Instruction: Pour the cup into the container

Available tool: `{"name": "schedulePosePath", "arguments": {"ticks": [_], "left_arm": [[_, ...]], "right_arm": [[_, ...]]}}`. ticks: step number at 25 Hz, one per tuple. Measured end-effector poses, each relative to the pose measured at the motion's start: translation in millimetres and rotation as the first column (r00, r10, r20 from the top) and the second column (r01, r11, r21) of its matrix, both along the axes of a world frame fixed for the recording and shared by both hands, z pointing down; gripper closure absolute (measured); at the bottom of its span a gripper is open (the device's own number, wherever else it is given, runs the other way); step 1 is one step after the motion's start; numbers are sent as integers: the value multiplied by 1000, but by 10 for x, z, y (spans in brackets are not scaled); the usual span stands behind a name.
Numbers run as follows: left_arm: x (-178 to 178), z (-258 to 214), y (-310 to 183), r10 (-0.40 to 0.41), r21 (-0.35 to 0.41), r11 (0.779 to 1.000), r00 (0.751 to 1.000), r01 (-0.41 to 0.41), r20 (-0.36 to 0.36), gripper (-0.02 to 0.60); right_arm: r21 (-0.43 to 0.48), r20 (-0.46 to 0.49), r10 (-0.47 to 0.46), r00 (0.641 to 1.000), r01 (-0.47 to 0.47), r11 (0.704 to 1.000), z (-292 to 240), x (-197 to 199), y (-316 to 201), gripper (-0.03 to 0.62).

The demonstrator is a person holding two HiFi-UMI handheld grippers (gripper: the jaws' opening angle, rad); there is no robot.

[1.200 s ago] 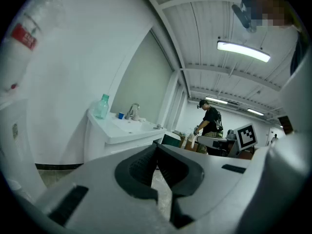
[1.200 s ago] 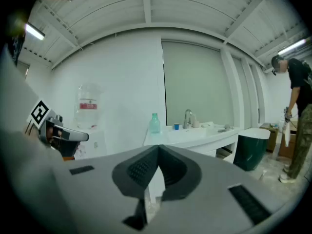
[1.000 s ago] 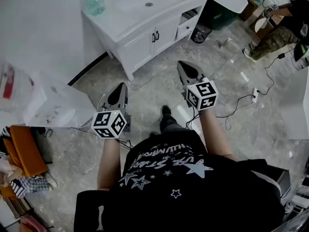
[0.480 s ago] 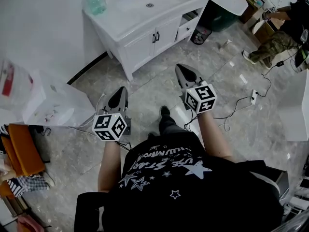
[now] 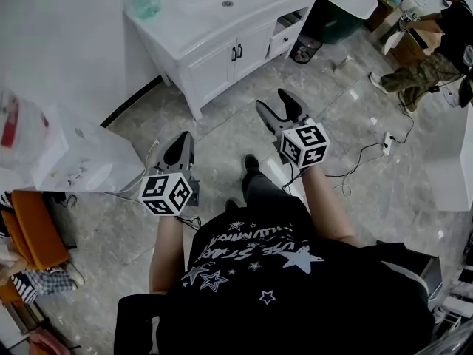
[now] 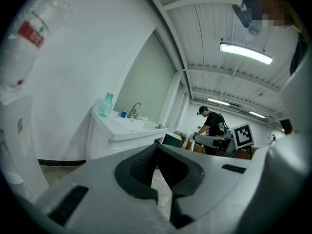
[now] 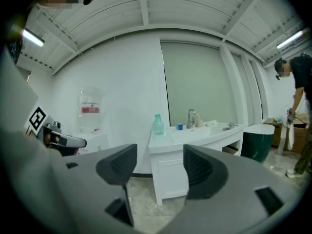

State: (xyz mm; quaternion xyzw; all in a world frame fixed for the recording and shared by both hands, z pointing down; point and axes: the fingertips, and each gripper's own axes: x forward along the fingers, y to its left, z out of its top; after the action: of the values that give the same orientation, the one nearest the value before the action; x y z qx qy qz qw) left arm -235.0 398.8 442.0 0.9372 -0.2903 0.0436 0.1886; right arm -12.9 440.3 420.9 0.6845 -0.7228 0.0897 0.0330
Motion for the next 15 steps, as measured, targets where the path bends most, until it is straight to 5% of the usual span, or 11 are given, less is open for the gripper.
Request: {"name": "schedulePosePath", "arguments": {"ticks": [7, 15], "left_arm": [[114, 50, -271, -44, -16, 999, 999, 44, -2, 572], [475, 116, -959, -98, -7, 995, 994, 99, 47, 572]], "right_arm": [[-35, 27, -13, 1000, 13, 999, 200, 243, -333, 128], [-54, 64, -80, 995, 84, 995, 380, 667, -1213, 118]]}}
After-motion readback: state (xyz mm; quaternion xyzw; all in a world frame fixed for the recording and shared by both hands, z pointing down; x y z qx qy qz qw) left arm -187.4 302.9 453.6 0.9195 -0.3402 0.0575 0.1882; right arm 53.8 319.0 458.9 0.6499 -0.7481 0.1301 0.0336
